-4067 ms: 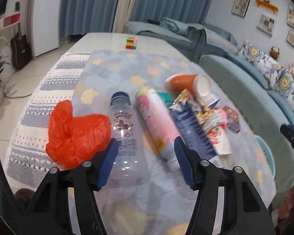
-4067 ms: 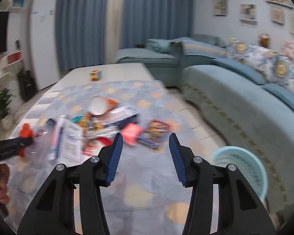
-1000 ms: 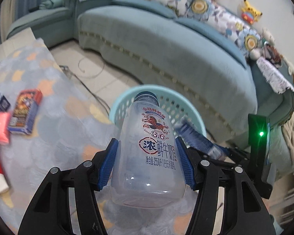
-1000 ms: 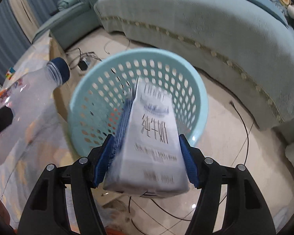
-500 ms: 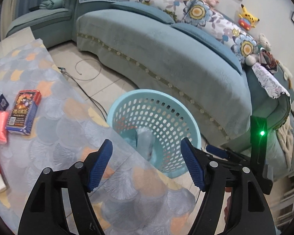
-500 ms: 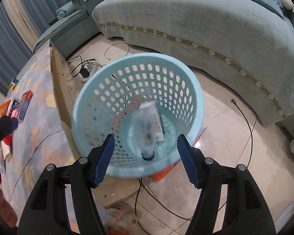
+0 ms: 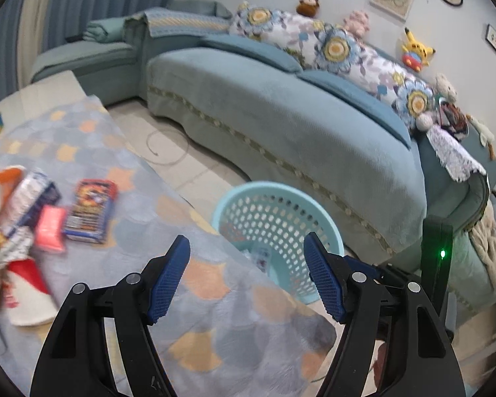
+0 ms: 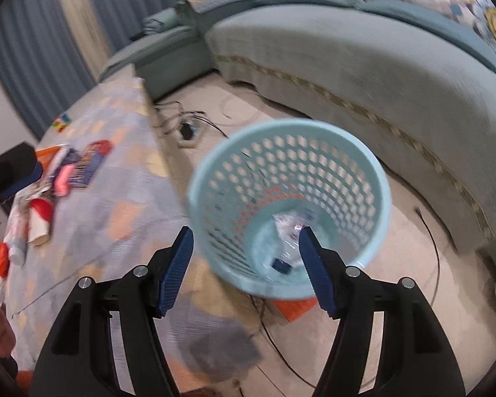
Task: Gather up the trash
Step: 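Move both open tools back over the trash on the table, then grasp the pink spray can with the left tool while the right tool grasps the card box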
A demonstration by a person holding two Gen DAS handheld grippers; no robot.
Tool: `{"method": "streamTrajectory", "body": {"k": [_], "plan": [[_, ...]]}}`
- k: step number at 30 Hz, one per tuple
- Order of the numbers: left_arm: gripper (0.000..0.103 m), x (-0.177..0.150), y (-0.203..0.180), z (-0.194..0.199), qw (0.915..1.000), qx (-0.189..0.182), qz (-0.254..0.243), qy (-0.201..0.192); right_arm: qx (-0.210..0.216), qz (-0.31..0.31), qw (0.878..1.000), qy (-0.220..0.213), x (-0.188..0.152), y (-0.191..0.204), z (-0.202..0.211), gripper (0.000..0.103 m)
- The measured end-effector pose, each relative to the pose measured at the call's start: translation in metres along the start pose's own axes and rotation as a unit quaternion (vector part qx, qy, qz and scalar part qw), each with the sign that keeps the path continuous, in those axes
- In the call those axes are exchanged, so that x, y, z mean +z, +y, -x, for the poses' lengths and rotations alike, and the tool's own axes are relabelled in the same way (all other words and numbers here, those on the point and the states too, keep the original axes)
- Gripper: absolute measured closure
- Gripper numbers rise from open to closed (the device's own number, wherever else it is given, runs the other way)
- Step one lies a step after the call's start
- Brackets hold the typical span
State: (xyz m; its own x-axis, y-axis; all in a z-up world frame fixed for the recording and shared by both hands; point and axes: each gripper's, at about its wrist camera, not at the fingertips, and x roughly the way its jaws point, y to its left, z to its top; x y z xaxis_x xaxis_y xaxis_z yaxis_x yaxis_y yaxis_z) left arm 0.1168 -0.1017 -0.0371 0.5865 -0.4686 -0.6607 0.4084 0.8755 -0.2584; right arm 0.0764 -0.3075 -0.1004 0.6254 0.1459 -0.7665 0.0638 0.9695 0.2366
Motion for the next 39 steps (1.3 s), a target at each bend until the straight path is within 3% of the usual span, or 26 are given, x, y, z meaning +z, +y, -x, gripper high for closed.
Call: {"method": "streamTrajectory", "body": {"k": [4, 9, 11, 15, 17, 20, 25, 29, 33, 39], "plan": [[0.034, 0.002, 0.023, 0.036, 0.9992, 0.02, 0.023, -0.028, 0.031, 0.032, 0.999, -0.025, 0.004, 0.03, 0.011, 0.04], [0.033, -0.003, 0.069, 0.086, 0.9927, 0.086, 0.062, -0.058, 0.06, 0.069, 0.995, -0.04, 0.008, 0.071, 0.015, 0.04], [0.029, -0.007, 0.088, 0.107, 0.9864, 0.126, 0.075, -0.074, 0.065, 0.084, 0.993, -0.044, 0.01, 0.087, 0.014, 0.04], [0.021, -0.02, 0.139, 0.149, 0.9657, 0.215, 0.106, -0.098, 0.074, 0.109, 0.99, -0.046, 0.019, 0.118, 0.009, 0.04], [0.021, -0.031, 0.169, 0.16, 0.956, 0.24, 0.138, -0.096, 0.078, 0.121, 0.988, -0.048, 0.025, 0.137, 0.004, 0.04], [0.021, -0.046, 0.207, 0.172, 0.9456, 0.254, 0.178, -0.099, 0.077, 0.133, 0.987, -0.054, 0.033, 0.16, -0.004, 0.04], [0.021, -0.067, 0.251, 0.169, 0.937, 0.248, 0.226, -0.097, 0.063, 0.142, 0.985, -0.079, 0.049, 0.198, -0.025, 0.04], [0.021, -0.076, 0.27, 0.152, 0.9329, 0.255, 0.241, -0.082, 0.058, 0.135, 0.988, -0.056, 0.061, 0.224, -0.06, 0.04], [0.023, -0.084, 0.286, 0.129, 0.9275, 0.284, 0.238, -0.046, 0.053, 0.124, 0.99, -0.037, 0.068, 0.237, -0.089, 0.04], [0.026, -0.088, 0.295, 0.114, 0.9332, 0.258, 0.246, -0.045, 0.063, 0.082, 0.995, 0.001, 0.076, 0.241, -0.125, 0.04]]}}
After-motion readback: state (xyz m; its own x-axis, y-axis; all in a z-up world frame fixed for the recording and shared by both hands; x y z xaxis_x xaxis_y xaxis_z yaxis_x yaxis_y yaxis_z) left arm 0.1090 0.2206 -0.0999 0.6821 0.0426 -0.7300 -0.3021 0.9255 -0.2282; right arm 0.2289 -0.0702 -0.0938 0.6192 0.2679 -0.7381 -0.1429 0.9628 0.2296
